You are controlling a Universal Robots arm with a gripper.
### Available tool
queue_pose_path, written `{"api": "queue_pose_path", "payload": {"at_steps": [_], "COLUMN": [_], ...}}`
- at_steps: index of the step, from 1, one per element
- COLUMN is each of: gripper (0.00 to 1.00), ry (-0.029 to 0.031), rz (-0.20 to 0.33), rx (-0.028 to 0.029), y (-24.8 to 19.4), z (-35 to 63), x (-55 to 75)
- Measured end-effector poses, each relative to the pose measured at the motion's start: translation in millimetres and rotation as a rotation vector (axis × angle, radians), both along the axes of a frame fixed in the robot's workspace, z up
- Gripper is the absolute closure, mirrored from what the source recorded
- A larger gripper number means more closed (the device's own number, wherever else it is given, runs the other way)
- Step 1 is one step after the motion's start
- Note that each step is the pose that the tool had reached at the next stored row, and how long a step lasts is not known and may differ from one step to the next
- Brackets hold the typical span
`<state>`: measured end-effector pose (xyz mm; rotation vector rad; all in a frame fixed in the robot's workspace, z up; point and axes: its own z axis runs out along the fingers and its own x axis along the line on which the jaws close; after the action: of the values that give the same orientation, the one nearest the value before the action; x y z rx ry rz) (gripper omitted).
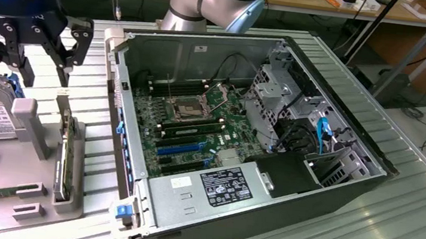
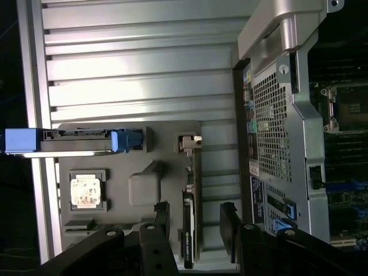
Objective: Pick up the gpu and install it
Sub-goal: 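Pick up the gpu and move the gpu toward the slot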
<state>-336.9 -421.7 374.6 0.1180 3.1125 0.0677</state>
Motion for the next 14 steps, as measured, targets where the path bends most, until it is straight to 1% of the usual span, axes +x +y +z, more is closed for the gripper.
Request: {"api": "queue_pose_path", "payload": {"at_steps": [11,14], "gripper": [0.52,0.52], "ry": [0.0,0.0], "rz": [0.0,0.0], "rx": [0.0,0.0], "y": [0.0,0.0], "z": [-3.2,-6.2], "x": [0.0,0.0]}}
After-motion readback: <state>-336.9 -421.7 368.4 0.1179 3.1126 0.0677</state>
